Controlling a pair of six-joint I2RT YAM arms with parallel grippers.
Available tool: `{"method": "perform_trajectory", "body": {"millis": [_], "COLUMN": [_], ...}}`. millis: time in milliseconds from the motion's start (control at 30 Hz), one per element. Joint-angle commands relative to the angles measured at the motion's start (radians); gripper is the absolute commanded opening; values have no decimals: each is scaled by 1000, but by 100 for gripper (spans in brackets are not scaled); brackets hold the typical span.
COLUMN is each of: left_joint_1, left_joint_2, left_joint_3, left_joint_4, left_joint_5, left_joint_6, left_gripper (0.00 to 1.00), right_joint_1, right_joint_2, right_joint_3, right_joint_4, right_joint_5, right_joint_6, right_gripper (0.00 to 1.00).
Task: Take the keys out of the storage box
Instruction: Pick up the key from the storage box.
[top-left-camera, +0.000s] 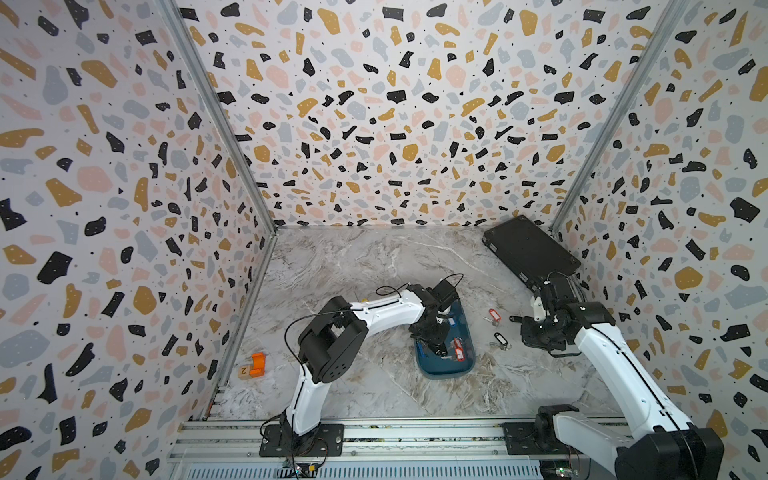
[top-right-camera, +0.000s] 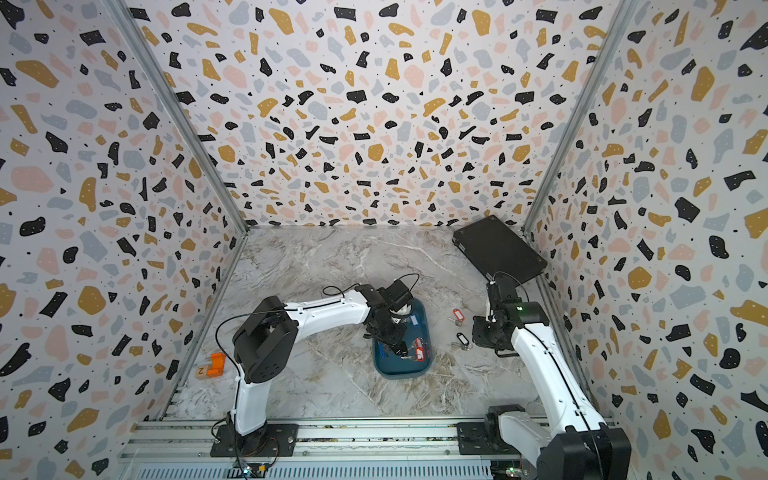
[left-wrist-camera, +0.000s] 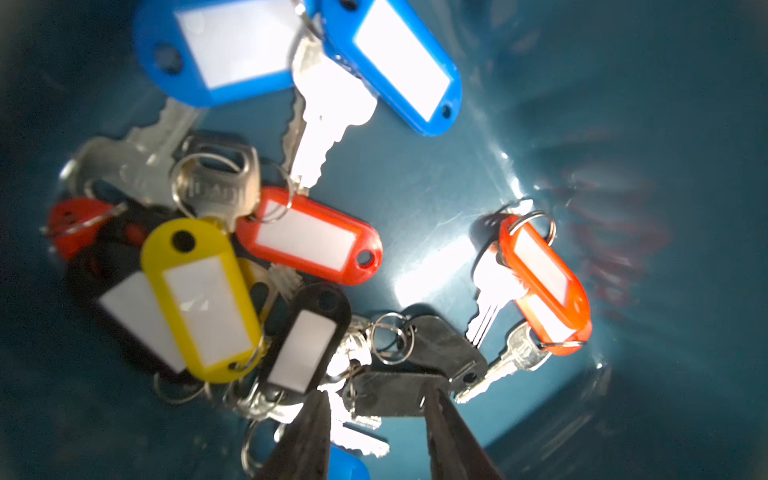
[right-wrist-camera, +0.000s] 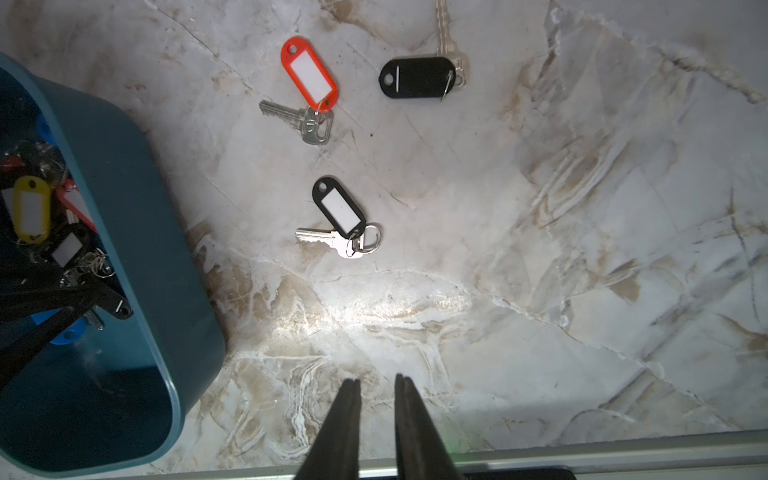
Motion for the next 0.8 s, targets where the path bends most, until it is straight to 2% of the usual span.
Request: {"method": "perform_trajectory", "body": {"millis": [0, 133, 300, 467, 533, 767], "left_joint_1": [3, 3, 3, 3, 3, 3], "left_joint_2": [18, 17, 16, 20, 23, -60], "left_joint_3": [7, 11, 17, 17, 19, 41], "left_joint_4": [-14, -22, -35, -35, -38, -44], "left_joint_5": [-1, -9, -20, -26, -24, -23], "left_joint_6": [-3, -4, -4, -7, -7, -16], "left_gripper": [36, 24, 17, 7, 0, 0], "right_joint_1": [5, 7, 8, 8, 10, 12], "right_joint_2": [-3, -3, -3, -2, -2, -2], "right_joint_3": [4, 4, 4, 5, 4, 4], "right_joint_4": [-9, -8, -8, -9, -10, -11], "right_joint_5": [-2, -1, -2, -1, -1, 4], "right_joint_6": [3, 5, 5, 4, 4, 4], "right_gripper": [21, 21, 21, 21, 21, 21]}}
